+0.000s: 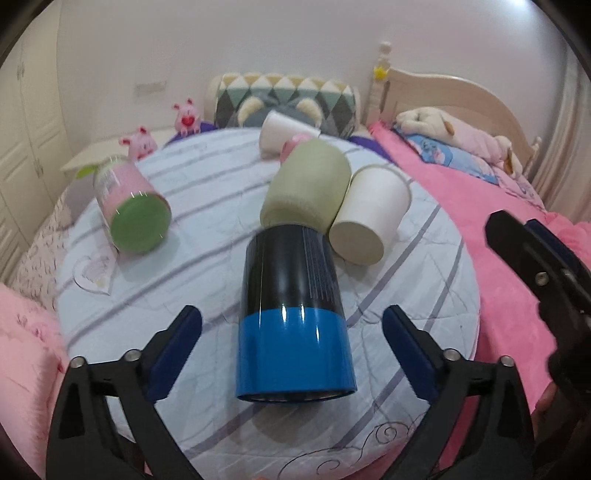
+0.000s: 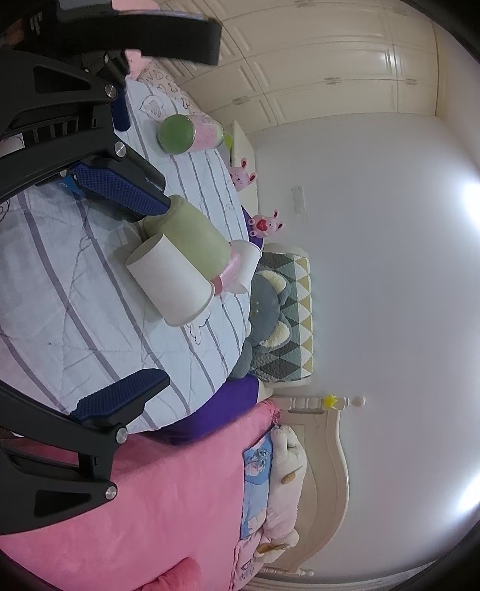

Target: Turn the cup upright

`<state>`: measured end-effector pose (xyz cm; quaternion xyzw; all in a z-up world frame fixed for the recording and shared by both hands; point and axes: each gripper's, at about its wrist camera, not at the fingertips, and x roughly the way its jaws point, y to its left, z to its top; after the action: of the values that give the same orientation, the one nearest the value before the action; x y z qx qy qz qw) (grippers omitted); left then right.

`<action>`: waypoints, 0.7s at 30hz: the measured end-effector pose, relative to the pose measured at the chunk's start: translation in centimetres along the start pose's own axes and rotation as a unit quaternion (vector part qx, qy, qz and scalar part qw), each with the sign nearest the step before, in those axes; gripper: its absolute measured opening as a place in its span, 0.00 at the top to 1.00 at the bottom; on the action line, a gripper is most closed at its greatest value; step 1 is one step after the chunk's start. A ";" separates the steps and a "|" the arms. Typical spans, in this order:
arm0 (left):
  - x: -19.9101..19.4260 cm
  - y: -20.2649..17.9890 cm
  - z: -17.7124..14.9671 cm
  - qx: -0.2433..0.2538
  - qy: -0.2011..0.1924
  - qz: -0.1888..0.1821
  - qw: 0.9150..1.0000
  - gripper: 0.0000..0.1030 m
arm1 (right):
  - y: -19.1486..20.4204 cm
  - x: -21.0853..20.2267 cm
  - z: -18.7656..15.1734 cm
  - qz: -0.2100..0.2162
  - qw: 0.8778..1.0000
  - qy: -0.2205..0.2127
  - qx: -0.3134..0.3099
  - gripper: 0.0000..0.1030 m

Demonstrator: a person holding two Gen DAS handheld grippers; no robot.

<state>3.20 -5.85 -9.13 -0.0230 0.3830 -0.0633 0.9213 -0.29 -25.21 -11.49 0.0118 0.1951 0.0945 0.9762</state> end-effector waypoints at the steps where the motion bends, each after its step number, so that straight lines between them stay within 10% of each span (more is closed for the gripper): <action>1: -0.6 0.1 0.0 0.008 -0.006 -0.001 1.000 0.02 | 0.2 -0.1 -0.1 0.000 1.000 -0.001 -0.001 0.17; 10: -6.9 3.6 -2.1 0.055 -0.107 0.038 0.992 0.00 | 3.1 -4.0 -0.8 0.009 0.998 -0.057 -0.007 0.17; 21: -9.8 9.4 -2.4 0.010 -0.141 0.050 0.989 0.00 | 8.4 -5.9 -2.2 0.019 0.995 -0.091 -0.023 0.17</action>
<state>-4.46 4.80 -4.77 -0.0031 0.2488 -0.0175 0.9684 -7.99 -18.11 -10.84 0.0021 0.1025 0.1164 0.9879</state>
